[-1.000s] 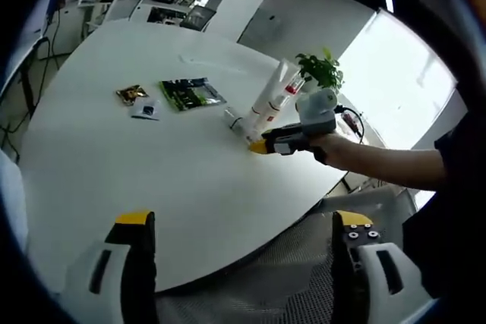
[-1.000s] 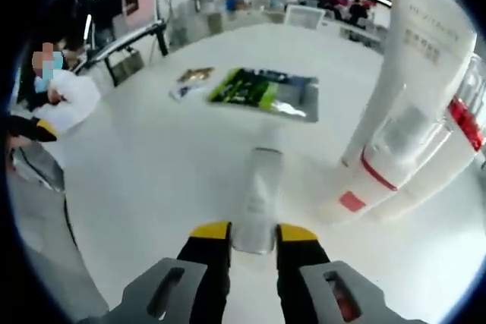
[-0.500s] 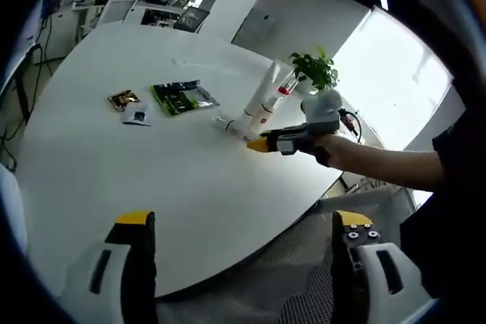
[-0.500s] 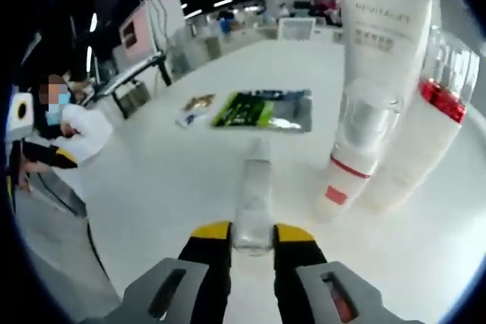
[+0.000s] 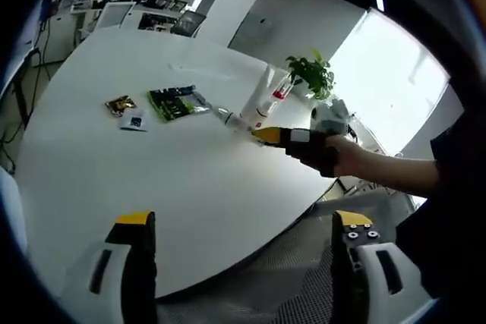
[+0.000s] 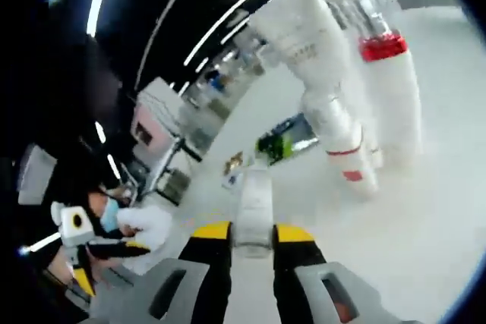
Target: Arrange the skincare products in the storage area until every visible bottle or jar stands upright without overlapping.
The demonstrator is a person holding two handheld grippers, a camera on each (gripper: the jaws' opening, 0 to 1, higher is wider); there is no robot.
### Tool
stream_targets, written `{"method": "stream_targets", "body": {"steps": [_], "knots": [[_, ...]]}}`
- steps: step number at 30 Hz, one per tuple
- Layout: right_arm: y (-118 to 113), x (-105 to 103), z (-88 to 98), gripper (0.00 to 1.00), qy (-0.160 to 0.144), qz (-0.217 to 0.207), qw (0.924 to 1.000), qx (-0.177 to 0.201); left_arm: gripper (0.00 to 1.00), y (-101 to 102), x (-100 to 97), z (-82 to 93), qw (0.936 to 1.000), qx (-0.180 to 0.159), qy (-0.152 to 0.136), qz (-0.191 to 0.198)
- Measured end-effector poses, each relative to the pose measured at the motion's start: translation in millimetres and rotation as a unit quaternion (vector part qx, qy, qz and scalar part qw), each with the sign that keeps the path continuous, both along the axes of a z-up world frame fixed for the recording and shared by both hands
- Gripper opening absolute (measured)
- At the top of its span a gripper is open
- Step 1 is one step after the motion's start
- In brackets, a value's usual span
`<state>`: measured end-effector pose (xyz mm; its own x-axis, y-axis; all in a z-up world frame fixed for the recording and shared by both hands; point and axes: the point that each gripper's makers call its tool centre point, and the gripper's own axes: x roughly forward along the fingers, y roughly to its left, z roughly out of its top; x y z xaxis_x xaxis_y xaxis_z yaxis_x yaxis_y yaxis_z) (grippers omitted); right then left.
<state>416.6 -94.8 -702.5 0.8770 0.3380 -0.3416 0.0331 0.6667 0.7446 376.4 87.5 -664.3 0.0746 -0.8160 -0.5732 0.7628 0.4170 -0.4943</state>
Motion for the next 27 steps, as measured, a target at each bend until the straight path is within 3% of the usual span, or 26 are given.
{"method": "stream_targets", "body": {"steps": [4,7,9,14,16,19,22,27], "knots": [[13.5,-1.9,47.3,0.11,-0.092,0.004,0.9923,0.083,0.91,-4.5,0.5,9.4,0.9998,-0.021,0.003,0.001],[21.4,-5.9,74.2,0.11,-0.136,0.019,0.9855,0.1,0.91,-7.4,3.3,17.5,0.9994,-0.035,0.001,0.004],[30.4,-10.1,99.2,0.11,-0.173,0.035,0.9764,0.125,0.91,-8.4,5.0,22.1,0.9991,-0.041,0.0,0.005],[49.7,-20.2,149.4,0.11,-0.248,0.084,0.9547,0.142,0.91,-13.4,11.3,45.9,0.9973,-0.072,-0.008,0.013],[58.8,-24.4,162.7,0.11,-0.267,0.102,0.9479,0.141,0.91,-18.3,13.0,65.3,0.9949,-0.099,-0.012,0.016],[74.4,-31.2,183.1,0.11,-0.295,0.132,0.9359,0.14,0.89,-27.6,16.6,107.6,0.9853,-0.169,-0.01,0.026],[85.4,-35.9,194.4,0.11,-0.311,0.149,0.9289,0.136,0.87,-32.8,18.9,141.0,0.9761,-0.215,-0.023,0.026],[105.5,-49.3,210.3,0.11,-0.334,0.191,0.9134,0.135,0.79,-41.5,17.2,177.2,0.9636,-0.265,-0.029,0.014]]}}
